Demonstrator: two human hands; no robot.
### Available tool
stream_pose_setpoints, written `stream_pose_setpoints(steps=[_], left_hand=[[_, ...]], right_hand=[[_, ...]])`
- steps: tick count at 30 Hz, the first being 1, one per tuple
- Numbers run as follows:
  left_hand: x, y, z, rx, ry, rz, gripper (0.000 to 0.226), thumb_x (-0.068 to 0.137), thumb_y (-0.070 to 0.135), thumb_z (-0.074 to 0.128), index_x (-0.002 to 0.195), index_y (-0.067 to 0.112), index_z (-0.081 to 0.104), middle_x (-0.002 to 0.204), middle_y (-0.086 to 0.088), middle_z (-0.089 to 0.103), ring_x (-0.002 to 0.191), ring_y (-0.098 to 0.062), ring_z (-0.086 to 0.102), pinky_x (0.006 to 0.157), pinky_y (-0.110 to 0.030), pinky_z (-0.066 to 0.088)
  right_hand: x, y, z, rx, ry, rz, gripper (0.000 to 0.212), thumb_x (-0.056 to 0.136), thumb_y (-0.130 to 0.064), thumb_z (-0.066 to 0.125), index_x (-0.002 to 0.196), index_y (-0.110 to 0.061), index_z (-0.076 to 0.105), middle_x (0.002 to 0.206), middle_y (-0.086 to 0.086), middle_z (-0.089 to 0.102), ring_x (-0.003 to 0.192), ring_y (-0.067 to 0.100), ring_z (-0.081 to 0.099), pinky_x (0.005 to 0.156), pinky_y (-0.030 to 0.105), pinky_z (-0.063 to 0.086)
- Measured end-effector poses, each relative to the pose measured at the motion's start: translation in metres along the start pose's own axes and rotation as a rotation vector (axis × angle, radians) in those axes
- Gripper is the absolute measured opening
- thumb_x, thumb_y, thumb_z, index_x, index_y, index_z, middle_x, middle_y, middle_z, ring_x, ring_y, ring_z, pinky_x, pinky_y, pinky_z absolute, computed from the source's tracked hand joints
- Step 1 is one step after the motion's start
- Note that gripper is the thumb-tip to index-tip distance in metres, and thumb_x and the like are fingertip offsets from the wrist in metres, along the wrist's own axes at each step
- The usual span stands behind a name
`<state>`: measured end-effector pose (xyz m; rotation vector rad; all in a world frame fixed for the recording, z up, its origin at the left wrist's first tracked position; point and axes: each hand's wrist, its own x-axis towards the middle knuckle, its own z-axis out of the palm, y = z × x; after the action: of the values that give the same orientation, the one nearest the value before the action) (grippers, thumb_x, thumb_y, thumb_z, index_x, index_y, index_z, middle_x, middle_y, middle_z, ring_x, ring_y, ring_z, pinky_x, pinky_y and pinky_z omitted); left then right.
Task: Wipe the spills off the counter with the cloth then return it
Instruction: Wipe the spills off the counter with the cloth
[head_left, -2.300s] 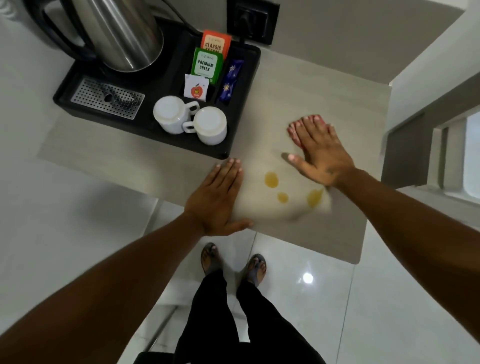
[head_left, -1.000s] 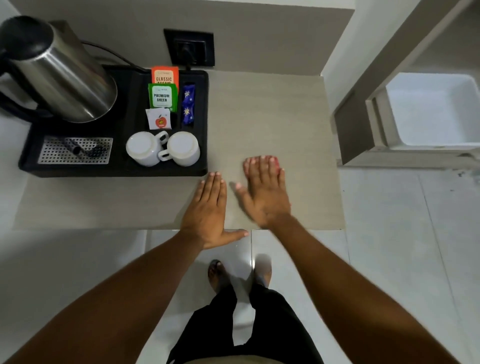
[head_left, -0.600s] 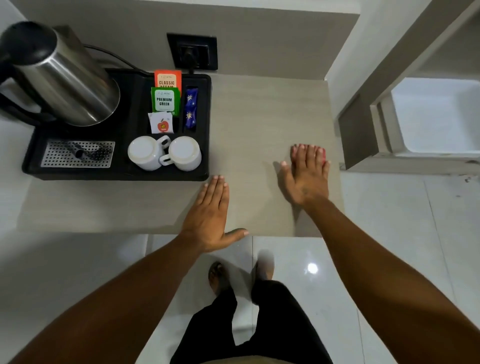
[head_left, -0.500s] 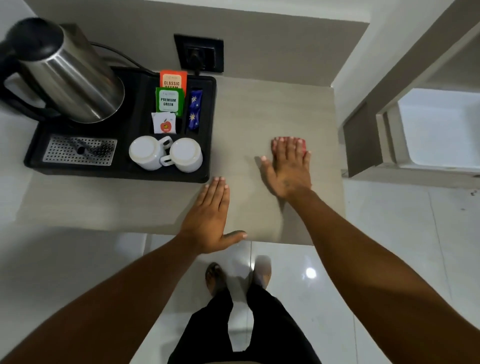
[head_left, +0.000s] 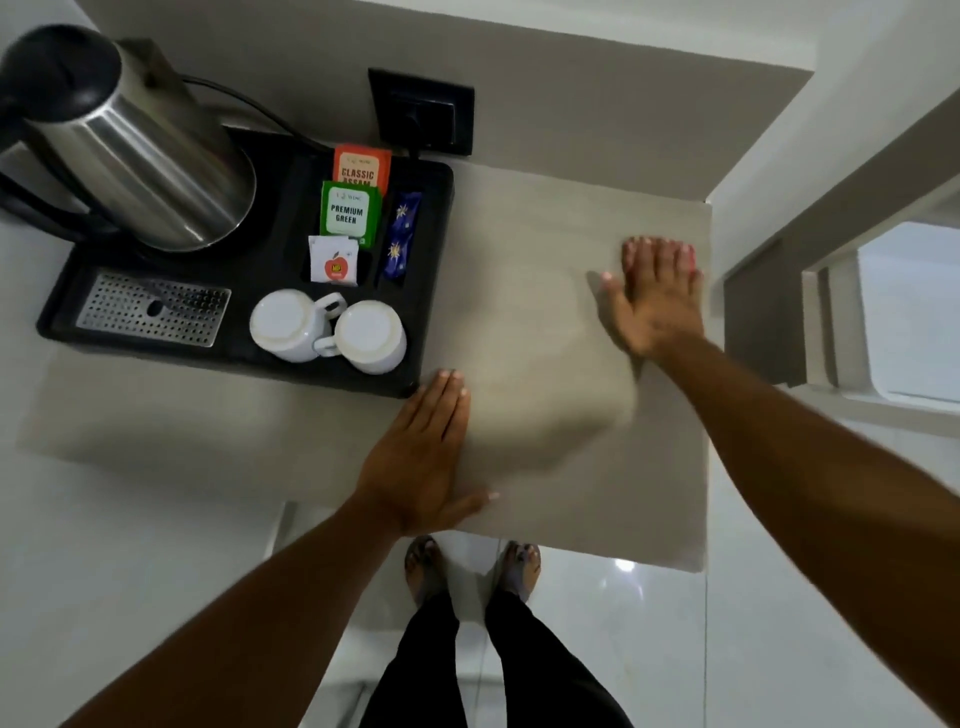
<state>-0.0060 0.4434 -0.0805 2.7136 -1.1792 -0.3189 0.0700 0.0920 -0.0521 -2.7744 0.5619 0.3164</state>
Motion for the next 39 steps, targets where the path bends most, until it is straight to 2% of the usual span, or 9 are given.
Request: stream_pose_setpoints(steps=[5, 9, 12, 14, 18, 21, 29, 34, 39], left_hand=[[0.000, 0.000, 0.004, -0.013, 0.009, -0.012, 0.111, 0.090, 0.078, 0.043, 0.160, -0.003, 0.013, 0.171, -0.023, 0.010, 0.160, -0.035, 0.003, 0.127, -0.054, 0.019], [0.001, 0.001, 0.001, 0.024, -0.001, -0.012, 0.112, 0.091, 0.081, 0.038, 0.160, -0.003, 0.012, 0.171, -0.025, 0.010, 0.160, -0.034, -0.001, 0.129, -0.052, 0.014], [0.001, 0.000, 0.002, 0.031, 0.020, -0.003, 0.112, 0.091, 0.081, 0.038, 0.161, -0.003, 0.010, 0.170, -0.025, 0.011, 0.160, -0.034, -0.001, 0.129, -0.050, 0.009], [0.001, 0.000, 0.003, 0.035, 0.036, 0.003, 0.111, 0.091, 0.080, 0.037, 0.160, -0.003, 0.012, 0.170, -0.026, 0.013, 0.160, -0.035, 0.001, 0.130, -0.048, 0.008], [0.000, -0.001, 0.004, 0.033, 0.045, 0.018, 0.109, 0.092, 0.077, 0.037, 0.160, -0.004, 0.011, 0.171, -0.025, 0.010, 0.160, -0.036, 0.000, 0.129, -0.049, 0.010], [-0.001, -0.002, 0.006, 0.023, 0.028, 0.008, 0.110, 0.092, 0.077, 0.038, 0.161, -0.003, 0.010, 0.171, -0.025, 0.008, 0.160, -0.035, 0.000, 0.129, -0.051, 0.013], [-0.002, 0.002, -0.002, 0.023, -0.019, 0.009, 0.108, 0.094, 0.075, 0.039, 0.159, -0.006, 0.014, 0.170, -0.027, 0.006, 0.160, -0.037, -0.002, 0.129, -0.054, 0.011], [-0.001, 0.004, -0.005, 0.075, -0.067, 0.004, 0.111, 0.092, 0.080, 0.024, 0.159, -0.007, 0.008, 0.170, -0.028, 0.003, 0.159, -0.039, -0.002, 0.129, -0.055, 0.010], [0.029, 0.027, -0.018, 0.092, -0.128, 0.011, 0.106, 0.095, 0.078, 0.014, 0.159, -0.002, -0.012, 0.169, -0.025, -0.017, 0.157, -0.038, -0.018, 0.129, -0.050, -0.006]], right_hand=[[0.055, -0.068, 0.005, -0.028, -0.011, -0.095, 0.085, 0.094, -0.073, 0.015, 0.160, -0.021, 0.008, 0.169, 0.010, -0.001, 0.153, 0.036, -0.011, 0.121, 0.054, -0.008], [-0.027, -0.086, 0.044, -0.039, -0.034, -0.341, 0.084, 0.094, -0.073, 0.005, 0.161, -0.022, 0.007, 0.169, 0.010, 0.000, 0.153, 0.034, -0.014, 0.121, 0.052, -0.008], [-0.082, -0.054, 0.059, -0.065, 0.020, -0.451, 0.080, 0.098, -0.071, 0.018, 0.160, -0.021, 0.014, 0.168, 0.010, 0.011, 0.154, 0.033, -0.002, 0.123, 0.054, 0.000], [-0.071, -0.026, 0.049, -0.086, 0.062, -0.423, 0.077, 0.098, -0.068, 0.026, 0.160, -0.022, 0.018, 0.167, 0.010, 0.016, 0.154, 0.032, 0.004, 0.123, 0.053, 0.004], [-0.003, -0.014, 0.019, -0.061, 0.025, -0.229, 0.077, 0.098, -0.069, 0.013, 0.161, -0.025, 0.006, 0.169, 0.006, 0.000, 0.154, 0.028, -0.011, 0.120, 0.047, -0.010], [0.010, -0.036, 0.021, -0.072, 0.032, -0.260, 0.074, 0.100, -0.065, 0.015, 0.161, -0.024, 0.006, 0.169, 0.006, 0.000, 0.153, 0.030, -0.011, 0.119, 0.046, -0.013], [-0.137, -0.082, 0.079, -0.075, 0.040, -0.466, 0.058, 0.107, -0.043, 0.017, 0.161, -0.026, 0.001, 0.168, 0.004, -0.005, 0.152, 0.027, -0.018, 0.123, 0.046, -0.007], [-0.194, -0.028, 0.076, 0.027, 0.113, -0.337, 0.070, 0.096, -0.013, 0.050, 0.159, -0.026, 0.021, 0.166, 0.001, 0.012, 0.154, 0.024, -0.004, 0.125, 0.045, 0.002], [-0.180, -0.014, 0.063, 0.072, 0.149, -0.172, 0.051, 0.105, -0.020, 0.050, 0.154, -0.027, 0.036, 0.164, 0.000, 0.027, 0.154, 0.023, 0.010, 0.123, 0.034, 0.000]])
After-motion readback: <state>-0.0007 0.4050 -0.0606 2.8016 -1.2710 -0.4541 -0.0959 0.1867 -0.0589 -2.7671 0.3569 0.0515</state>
